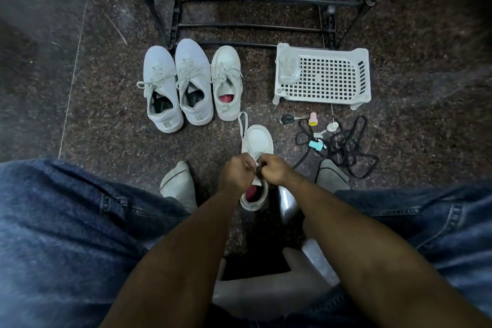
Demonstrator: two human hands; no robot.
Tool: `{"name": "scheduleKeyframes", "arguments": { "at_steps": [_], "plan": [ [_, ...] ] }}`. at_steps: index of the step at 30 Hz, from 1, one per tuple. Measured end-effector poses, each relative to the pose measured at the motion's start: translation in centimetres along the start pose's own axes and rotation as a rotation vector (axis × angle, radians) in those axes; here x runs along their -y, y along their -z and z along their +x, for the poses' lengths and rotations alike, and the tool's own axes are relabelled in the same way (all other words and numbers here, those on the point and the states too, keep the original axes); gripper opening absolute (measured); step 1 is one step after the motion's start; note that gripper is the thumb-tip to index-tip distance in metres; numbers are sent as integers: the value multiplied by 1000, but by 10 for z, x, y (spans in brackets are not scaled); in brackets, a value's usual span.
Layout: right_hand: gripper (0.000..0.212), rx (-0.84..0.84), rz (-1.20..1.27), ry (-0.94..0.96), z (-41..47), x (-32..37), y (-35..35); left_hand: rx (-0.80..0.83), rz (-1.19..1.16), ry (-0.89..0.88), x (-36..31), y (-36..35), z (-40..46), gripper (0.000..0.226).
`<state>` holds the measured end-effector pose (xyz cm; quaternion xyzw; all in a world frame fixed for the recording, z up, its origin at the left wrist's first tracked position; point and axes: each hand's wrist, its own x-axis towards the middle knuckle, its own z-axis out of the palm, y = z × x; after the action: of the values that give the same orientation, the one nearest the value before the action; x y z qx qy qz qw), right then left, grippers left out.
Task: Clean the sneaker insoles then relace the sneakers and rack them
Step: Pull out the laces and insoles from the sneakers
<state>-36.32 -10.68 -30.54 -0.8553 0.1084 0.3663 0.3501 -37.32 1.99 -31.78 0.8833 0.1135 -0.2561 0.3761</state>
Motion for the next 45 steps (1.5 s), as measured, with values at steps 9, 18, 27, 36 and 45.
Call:
{"name": "scheduleKeyframes", "arguments": {
  "at_steps": [9,18,27,36,45],
  "plan": [
    [20,-3,-36,50,0,-3,-3,136,-131,-20,0,4,10,35],
    [8,46,-169,46,-7,4,2,-8,-133,109,2,3,6,41],
    [8,329,56,-127,-12,23,33,-158,-702,439,4,-13,17,28],
    [9,69,227,-150,-11,27,73,-191,-893,160,-56,54,17,9],
    [16,-128,975,-14,-14,37,91,-309,-1090,73,-102,106,42,13]
  ]
}}
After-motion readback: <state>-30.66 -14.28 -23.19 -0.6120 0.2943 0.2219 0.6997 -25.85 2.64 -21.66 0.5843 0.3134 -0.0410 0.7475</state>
